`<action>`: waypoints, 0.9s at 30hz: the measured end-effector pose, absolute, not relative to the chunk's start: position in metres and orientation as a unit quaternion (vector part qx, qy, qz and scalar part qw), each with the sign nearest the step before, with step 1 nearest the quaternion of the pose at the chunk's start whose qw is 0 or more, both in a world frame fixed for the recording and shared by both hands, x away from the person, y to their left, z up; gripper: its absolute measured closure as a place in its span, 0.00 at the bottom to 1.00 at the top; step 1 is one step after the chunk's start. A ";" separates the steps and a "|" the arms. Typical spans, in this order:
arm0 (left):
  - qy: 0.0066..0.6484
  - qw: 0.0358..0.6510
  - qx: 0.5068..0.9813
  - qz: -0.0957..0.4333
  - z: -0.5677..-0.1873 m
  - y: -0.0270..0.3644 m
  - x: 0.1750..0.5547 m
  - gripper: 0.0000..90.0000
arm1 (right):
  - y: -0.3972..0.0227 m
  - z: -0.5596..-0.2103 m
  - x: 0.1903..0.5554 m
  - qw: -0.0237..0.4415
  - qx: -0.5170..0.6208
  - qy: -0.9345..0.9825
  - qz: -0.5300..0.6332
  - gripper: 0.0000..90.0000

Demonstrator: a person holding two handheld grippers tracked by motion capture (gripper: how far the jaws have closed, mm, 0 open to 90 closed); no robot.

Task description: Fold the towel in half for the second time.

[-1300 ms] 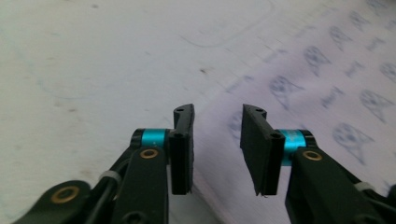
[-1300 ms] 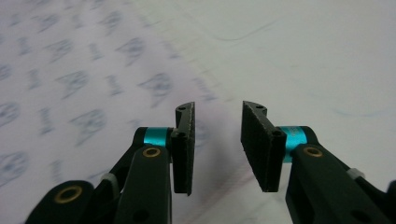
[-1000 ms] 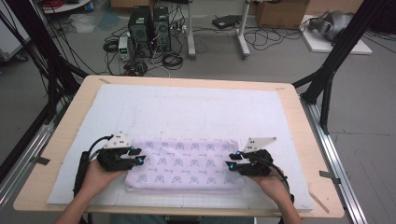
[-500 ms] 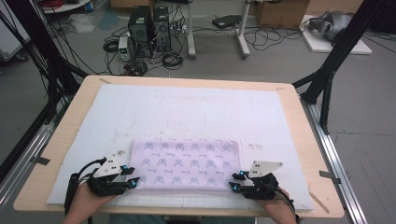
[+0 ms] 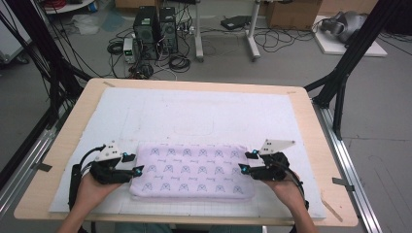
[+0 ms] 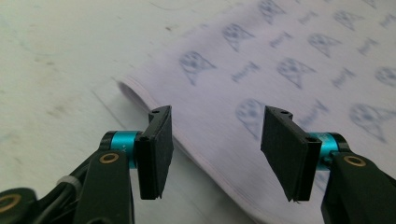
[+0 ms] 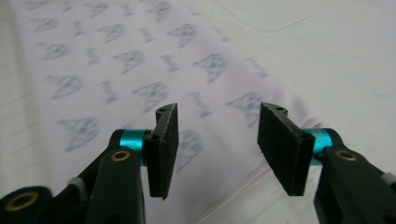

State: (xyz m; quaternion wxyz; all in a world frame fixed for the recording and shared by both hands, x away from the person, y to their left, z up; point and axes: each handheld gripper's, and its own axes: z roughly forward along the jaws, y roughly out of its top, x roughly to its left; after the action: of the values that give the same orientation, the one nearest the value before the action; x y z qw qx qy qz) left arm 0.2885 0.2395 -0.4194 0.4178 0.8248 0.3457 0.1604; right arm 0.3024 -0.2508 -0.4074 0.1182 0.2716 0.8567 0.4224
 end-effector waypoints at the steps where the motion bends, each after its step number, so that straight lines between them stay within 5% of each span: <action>1: 0.349 0.416 0.824 0.164 -0.418 0.239 0.294 0.48 | -0.250 -0.407 0.308 0.120 0.275 0.855 0.423 0.52; 17: 0.396 0.376 0.829 0.123 -0.440 0.231 0.354 0.55 | -0.245 -0.437 0.365 0.096 0.319 0.864 0.377 0.47; 27: 0.398 0.377 0.829 0.115 -0.440 0.229 0.352 0.67 | -0.247 -0.444 0.367 0.067 0.330 0.859 0.384 0.61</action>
State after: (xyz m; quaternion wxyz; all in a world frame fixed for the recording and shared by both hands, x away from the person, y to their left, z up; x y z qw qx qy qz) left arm 0.3518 0.2290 -0.4398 0.3767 0.8288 0.3976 0.1147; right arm 0.3666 -0.2471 -0.4437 0.0674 0.3303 0.8594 0.3844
